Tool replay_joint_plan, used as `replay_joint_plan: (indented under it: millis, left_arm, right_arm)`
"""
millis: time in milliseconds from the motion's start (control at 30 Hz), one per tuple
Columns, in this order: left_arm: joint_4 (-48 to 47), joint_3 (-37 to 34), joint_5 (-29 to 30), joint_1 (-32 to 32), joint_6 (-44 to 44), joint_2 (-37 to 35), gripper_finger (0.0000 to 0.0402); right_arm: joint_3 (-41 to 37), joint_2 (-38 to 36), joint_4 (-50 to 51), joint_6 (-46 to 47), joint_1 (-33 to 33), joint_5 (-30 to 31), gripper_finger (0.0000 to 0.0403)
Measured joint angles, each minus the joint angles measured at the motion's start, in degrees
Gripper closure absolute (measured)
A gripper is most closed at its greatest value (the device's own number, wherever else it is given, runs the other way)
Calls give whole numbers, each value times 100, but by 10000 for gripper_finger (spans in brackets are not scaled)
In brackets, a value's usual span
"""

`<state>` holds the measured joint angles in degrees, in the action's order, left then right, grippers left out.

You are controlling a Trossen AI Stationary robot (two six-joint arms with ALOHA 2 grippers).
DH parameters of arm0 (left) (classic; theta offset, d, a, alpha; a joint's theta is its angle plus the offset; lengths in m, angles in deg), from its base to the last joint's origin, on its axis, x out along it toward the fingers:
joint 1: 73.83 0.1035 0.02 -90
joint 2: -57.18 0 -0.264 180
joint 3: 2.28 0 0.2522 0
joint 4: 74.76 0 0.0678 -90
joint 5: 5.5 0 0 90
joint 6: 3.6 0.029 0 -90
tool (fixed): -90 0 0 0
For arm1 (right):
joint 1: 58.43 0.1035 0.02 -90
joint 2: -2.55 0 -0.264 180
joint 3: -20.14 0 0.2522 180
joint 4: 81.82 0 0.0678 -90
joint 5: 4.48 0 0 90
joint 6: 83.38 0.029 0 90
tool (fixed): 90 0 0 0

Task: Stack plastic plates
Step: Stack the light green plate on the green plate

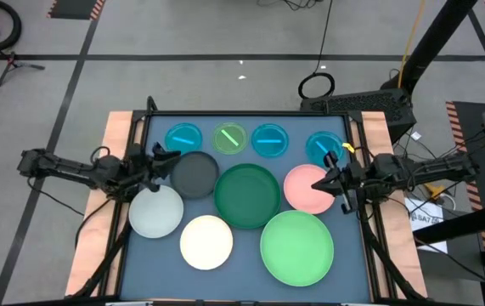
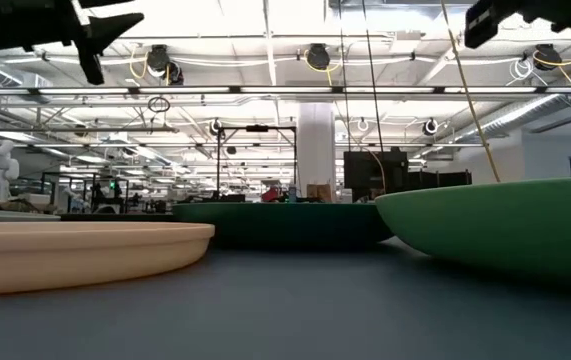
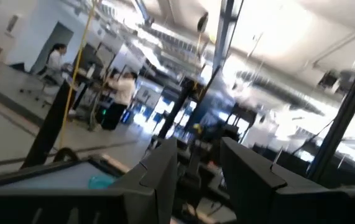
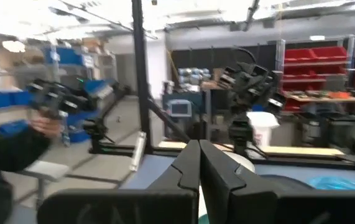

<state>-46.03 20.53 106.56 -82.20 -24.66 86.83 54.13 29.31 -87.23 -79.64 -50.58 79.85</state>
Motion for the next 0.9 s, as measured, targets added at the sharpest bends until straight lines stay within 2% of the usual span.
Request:
replay_joint_plan:
  millis: [167,300,567,667,767,900]
  left_arm:
    - [-168,836,-3,-170,58,1210,273]
    - [-888,1703,-8,-349,258,2259,273]
    - [-1926,3198,61,-698,441,4275,273]
    - [-2162,3641,73,-786,381,4883,273]
    - [-2693,4156,74,-816,-44,5397,273]
    - [-4335,5108,-98,-805,-1716,5957,273]
  right_arm:
    - [482,382,573,-200,134,156,403]
    - [715,557,862,-393,269,151,403]
    - [755,498,901,-642,602,174,403]
    - [758,448,1072,-641,707,492,403]
    - [758,440,1283,-553,787,967,403]
    - [758,440,1377,-461,828,1333,403]
